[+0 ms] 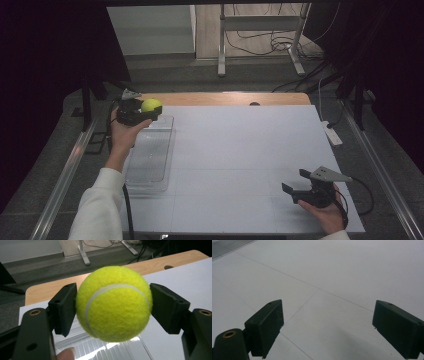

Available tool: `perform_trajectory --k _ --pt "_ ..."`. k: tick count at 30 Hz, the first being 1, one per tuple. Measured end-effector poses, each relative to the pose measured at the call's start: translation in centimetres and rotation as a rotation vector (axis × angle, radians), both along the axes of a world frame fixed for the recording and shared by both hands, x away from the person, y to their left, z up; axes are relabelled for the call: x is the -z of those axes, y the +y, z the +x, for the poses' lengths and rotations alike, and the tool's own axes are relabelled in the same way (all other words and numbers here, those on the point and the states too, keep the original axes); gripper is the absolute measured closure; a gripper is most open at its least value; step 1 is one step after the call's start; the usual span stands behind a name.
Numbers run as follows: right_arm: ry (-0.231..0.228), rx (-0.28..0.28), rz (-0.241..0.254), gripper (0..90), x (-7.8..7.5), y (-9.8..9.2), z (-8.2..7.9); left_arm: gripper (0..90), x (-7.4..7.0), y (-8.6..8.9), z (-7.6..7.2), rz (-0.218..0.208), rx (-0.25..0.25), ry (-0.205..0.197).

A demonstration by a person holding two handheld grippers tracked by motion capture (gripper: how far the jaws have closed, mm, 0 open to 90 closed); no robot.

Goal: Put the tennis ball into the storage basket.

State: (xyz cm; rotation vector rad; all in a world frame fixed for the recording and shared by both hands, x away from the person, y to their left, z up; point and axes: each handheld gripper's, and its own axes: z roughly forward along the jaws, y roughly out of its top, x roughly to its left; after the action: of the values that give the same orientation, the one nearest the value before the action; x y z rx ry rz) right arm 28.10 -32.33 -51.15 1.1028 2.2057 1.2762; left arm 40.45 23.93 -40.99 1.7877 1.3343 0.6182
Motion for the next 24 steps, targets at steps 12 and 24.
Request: perform_trajectory --k 12,24 --pt "0.004 0.001 -0.001 10.3 0.1 0.0 0.0 27.2 1.6 0.0 0.5 0.030 0.002 0.045" --pt "0.006 0.001 -0.004 10.3 0.1 0.0 0.1 27.1 2.7 0.9 1.0 0.053 -0.036 0.086"
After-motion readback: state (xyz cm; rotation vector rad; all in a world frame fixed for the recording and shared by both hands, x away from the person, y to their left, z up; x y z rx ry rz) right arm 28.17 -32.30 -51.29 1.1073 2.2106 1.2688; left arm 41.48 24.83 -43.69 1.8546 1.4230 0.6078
